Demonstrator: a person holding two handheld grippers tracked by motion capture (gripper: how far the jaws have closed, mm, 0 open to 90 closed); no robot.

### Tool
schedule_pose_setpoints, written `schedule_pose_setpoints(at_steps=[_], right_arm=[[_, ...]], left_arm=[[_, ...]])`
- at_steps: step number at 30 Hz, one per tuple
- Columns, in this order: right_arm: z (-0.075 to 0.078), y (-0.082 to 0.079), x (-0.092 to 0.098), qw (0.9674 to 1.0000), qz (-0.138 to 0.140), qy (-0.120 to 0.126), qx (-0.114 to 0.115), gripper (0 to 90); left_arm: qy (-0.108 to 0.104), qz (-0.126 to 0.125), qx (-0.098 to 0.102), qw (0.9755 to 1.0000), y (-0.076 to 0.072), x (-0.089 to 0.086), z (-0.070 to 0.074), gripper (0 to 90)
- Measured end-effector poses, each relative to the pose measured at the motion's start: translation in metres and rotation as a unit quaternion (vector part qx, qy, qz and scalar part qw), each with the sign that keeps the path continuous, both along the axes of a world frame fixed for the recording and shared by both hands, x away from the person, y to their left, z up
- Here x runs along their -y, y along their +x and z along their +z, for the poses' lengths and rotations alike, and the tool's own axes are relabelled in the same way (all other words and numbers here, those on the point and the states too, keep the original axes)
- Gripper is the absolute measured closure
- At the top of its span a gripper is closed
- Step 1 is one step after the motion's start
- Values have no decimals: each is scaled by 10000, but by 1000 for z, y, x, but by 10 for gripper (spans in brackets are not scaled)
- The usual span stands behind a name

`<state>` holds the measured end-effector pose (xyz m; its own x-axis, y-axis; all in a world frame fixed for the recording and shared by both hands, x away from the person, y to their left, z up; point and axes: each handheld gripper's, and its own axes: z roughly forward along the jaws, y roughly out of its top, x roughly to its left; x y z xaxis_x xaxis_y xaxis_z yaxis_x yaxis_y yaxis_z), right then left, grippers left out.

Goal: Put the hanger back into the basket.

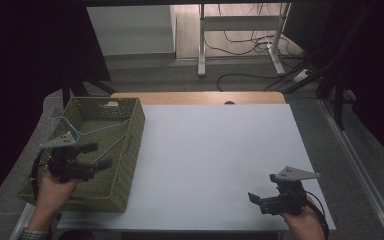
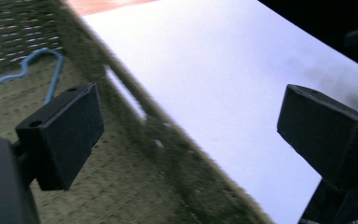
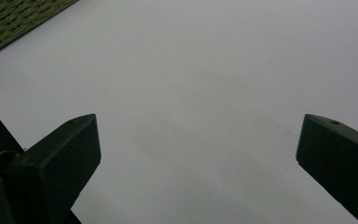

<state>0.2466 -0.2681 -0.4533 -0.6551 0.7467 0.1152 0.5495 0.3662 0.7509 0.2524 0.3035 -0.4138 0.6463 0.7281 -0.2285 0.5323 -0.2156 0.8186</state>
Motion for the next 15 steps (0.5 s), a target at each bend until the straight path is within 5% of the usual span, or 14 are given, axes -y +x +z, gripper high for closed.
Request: schedule_pose_setpoints(at_steps=[8, 15], right_arm=[[0, 0, 1, 10000, -14, 21, 21, 0], [-3, 0, 0, 9999, 11, -109, 60, 0]], left_arm=[[325, -217, 152, 9991, -21, 29, -15, 34], [598, -382, 2, 9975, -31, 41, -36, 13]])
